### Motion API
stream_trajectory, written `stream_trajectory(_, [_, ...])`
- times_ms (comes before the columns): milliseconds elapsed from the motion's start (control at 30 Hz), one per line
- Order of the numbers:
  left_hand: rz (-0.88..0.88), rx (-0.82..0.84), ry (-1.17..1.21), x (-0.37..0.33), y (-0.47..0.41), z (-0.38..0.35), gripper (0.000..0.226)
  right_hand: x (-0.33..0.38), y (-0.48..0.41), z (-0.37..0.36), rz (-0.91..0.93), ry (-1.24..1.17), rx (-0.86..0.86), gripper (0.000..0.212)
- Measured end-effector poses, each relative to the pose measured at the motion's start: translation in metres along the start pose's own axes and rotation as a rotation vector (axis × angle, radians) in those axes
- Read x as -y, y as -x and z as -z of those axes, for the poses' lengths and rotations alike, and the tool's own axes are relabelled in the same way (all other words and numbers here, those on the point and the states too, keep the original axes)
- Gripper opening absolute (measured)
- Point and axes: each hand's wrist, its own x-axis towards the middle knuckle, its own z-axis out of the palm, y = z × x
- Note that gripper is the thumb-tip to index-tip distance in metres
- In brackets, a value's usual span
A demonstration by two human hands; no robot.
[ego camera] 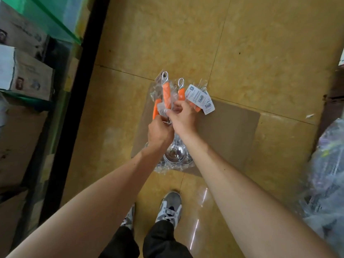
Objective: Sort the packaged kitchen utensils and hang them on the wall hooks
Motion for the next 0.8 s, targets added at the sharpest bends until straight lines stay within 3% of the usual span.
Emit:
stream_trajectory(233, [-0.058,0.106,0.105,0.003,0.012,0.025,0.009,0.015,0.01,0.015,0.008,-0.071,-0.01,0.022])
stream_trajectory(533, [-0.155,0.3,0.134,-0.043,0.072,0.088,0.011,0.061,0.064,0.069,-0.119,-0.395,0.037,0.036])
stream_trajectory(800, [-0.277,0.49,0.065,-0.104,0.143,0.143,0.031,0.124,0.144,0.151,-0.063,-0.504,0.021,0.034])
